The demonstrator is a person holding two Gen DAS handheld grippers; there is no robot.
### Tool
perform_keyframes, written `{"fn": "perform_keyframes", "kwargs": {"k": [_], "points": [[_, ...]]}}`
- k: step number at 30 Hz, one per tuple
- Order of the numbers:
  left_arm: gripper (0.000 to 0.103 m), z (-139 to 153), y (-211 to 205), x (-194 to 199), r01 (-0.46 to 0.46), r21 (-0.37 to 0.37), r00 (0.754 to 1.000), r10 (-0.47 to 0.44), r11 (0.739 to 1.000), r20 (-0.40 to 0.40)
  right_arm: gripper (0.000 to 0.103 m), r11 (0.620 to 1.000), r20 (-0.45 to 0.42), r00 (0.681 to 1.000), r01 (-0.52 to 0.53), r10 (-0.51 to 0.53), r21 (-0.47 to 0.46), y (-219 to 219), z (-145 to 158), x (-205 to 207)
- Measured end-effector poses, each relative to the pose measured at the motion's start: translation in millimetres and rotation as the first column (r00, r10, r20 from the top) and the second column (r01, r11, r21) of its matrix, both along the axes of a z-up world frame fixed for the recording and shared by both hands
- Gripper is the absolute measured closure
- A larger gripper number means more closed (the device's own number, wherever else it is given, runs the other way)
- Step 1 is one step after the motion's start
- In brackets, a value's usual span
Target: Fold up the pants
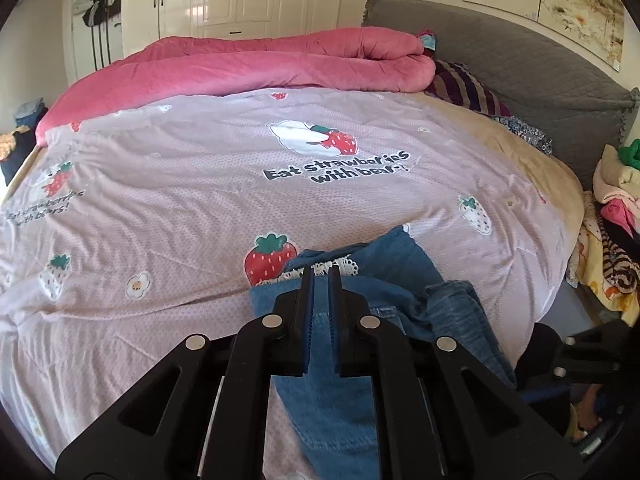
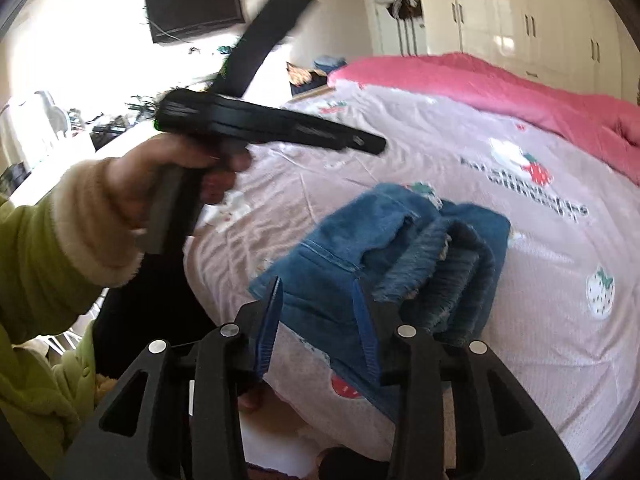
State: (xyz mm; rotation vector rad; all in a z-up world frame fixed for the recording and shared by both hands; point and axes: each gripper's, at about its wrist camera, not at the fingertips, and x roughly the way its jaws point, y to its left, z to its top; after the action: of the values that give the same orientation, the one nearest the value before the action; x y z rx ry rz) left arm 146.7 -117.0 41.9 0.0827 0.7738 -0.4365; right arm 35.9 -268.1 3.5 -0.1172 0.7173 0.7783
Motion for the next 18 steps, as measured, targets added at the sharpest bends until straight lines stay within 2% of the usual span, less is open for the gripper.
{"fn": "perform_keyframes", "kwargs": {"k": [2, 5, 18], "points": [[0.101, 1, 1, -6, 0.003, 0.002, 1.0, -0.003, 1.0, 0.006, 0.067, 0.999, -0.025, 0.999, 0.023, -0.024, -0.028, -1, -9, 3], [0.094, 1, 1, -14, 0.007, 0.0, 1.0, -0.007, 1.0, 0.007, 0.067, 0.999, -0.05, 0.998, 0.043, -0.044, -0.028, -5, -17, 6], [0.093, -11, 16, -36, -0.007, -0.021, 1.0, 0.006, 1.0, -0.021, 0.067, 0.997, -0.124, 0.989, 0.078, -0.079, -0.016, -10, -27, 13]]}}
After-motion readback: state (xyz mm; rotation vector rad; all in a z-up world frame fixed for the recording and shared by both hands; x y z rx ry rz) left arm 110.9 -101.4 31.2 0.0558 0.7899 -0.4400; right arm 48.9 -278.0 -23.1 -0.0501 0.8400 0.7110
